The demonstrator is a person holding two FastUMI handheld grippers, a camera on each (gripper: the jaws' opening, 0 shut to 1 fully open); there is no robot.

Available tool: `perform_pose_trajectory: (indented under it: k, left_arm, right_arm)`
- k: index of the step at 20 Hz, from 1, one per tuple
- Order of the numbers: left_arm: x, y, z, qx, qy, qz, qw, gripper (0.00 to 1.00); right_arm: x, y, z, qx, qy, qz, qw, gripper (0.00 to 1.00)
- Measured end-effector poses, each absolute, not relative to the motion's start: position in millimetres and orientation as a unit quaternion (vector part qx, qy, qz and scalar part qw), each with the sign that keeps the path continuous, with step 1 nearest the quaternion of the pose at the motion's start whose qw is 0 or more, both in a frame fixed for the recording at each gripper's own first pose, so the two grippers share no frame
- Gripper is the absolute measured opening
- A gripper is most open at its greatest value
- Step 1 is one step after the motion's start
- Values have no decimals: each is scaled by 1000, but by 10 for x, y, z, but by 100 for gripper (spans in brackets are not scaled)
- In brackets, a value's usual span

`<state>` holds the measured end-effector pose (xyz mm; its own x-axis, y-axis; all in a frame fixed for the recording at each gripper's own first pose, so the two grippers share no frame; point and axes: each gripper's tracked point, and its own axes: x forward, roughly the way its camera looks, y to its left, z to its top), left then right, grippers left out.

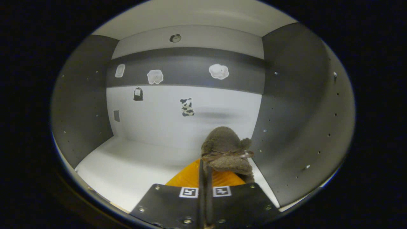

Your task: Grab one shoe with the right hand and put it into the shoe cabinet, grab the other shoe with the left hand and put it into the shoe cabinet; then close the right door with the right hand and the left door with the left hand.

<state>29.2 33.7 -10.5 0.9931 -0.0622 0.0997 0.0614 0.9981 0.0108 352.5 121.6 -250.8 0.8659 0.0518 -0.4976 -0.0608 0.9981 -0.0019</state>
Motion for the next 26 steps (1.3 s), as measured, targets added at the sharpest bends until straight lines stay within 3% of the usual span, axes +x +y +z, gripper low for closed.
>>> perform_pose_trajectory:
  k: [1, 6, 10, 15, 26]
  left_arm:
    - [294, 339, -102, 4, -50, -30, 998, 99]
    - [288, 345, -101, 10, -46, -25, 999, 96]
    - [212, 220, -39, 8, -52, -45, 998, 96]
    - [171, 5, -310, -4, -6, -81, 997, 97]
    - [331, -375, -1281, 0, 100, -144, 985, 97]
  right_arm:
    - [3494, 1258, -2557, 0, 269, 36, 962, 10]
    - [3380, 1376, -2448, 11, 266, 55, 962, 86]
    - [3175, 1380, -1921, 13, 216, 61, 974, 86]
    - [2583, 1351, -1005, 40, 157, 87, 983, 86]
    - [1508, 860, 426, 21, 46, 46, 998, 85]
